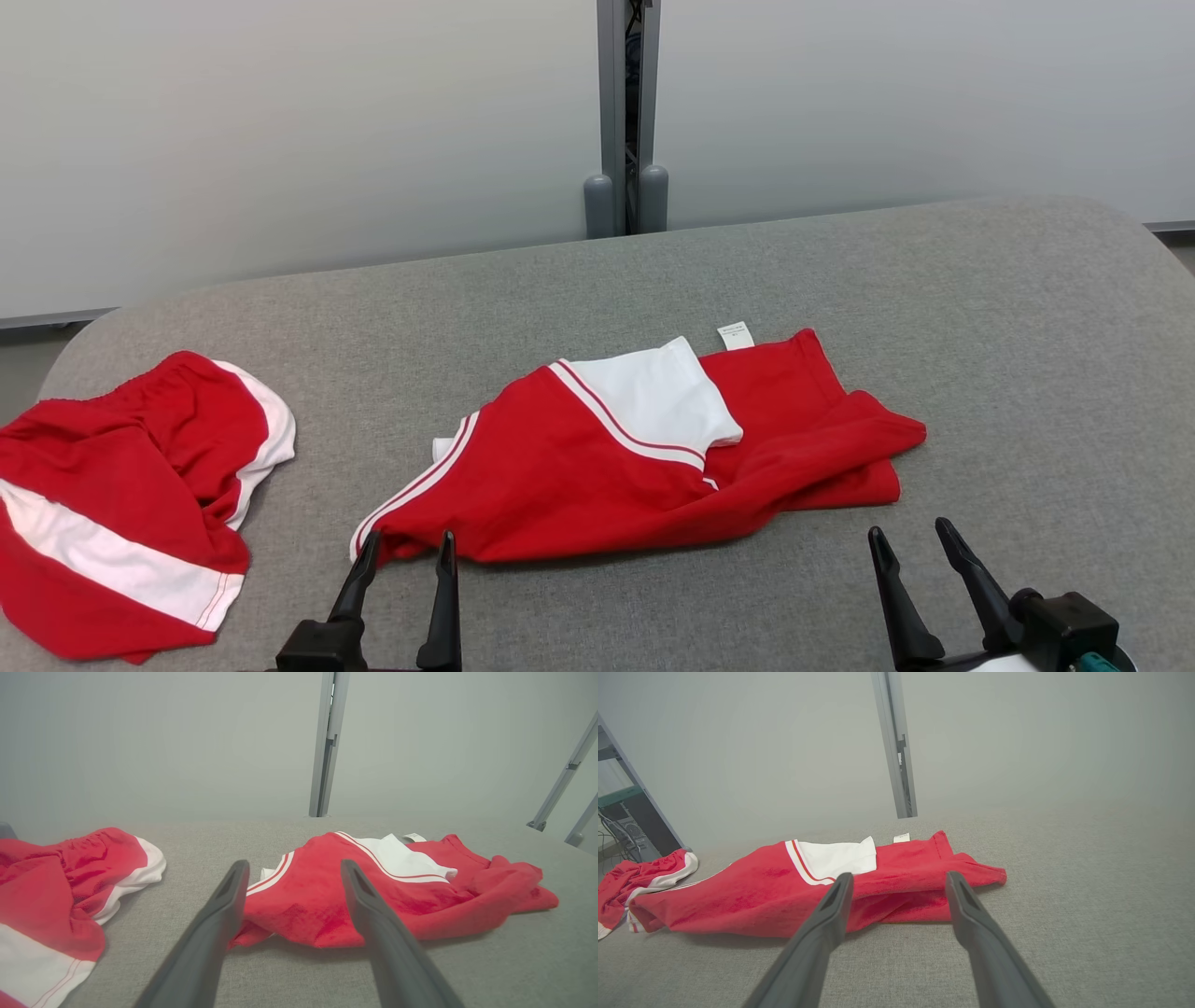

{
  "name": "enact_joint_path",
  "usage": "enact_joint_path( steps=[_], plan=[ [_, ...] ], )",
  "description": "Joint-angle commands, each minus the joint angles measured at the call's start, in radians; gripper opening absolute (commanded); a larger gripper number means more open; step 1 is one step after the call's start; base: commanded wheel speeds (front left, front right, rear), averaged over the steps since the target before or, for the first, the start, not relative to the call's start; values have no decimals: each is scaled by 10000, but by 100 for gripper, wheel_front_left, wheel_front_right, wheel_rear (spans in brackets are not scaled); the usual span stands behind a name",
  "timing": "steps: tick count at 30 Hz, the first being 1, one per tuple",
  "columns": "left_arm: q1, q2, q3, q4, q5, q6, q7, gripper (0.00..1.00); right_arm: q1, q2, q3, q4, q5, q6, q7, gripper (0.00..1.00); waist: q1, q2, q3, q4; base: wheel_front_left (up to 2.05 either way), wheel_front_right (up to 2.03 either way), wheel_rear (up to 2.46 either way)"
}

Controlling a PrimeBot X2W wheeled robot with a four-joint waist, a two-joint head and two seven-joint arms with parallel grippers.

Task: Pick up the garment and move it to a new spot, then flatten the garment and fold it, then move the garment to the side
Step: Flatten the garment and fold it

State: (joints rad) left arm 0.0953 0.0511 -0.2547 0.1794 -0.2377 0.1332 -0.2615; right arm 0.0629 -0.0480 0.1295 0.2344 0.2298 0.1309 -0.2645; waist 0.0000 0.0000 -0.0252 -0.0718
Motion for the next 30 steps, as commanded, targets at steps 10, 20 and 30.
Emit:
enact_joint_path(
  steps=[10, 20, 30],
  plan=[
    [-143, 27, 117, 127, 181, -142, -37, 100, -26, -52, -88, -17, 37, -2, -12, 100, 0, 0, 86, -88, 0, 0, 0],
    [-1437, 121, -218, 447, 525, -550, -34, 100, -346, -55, 175, -75, 7, -2, -12, 100, 0, 0, 495, -546, 0, 0, 0],
    [-4992, 101, -1028, 1643, 637, -1558, 790, 100, -1034, -52, 175, -286, -34, -2, -12, 100, 0, 0, 1798, -1193, 0, 0, 0]
  ],
)
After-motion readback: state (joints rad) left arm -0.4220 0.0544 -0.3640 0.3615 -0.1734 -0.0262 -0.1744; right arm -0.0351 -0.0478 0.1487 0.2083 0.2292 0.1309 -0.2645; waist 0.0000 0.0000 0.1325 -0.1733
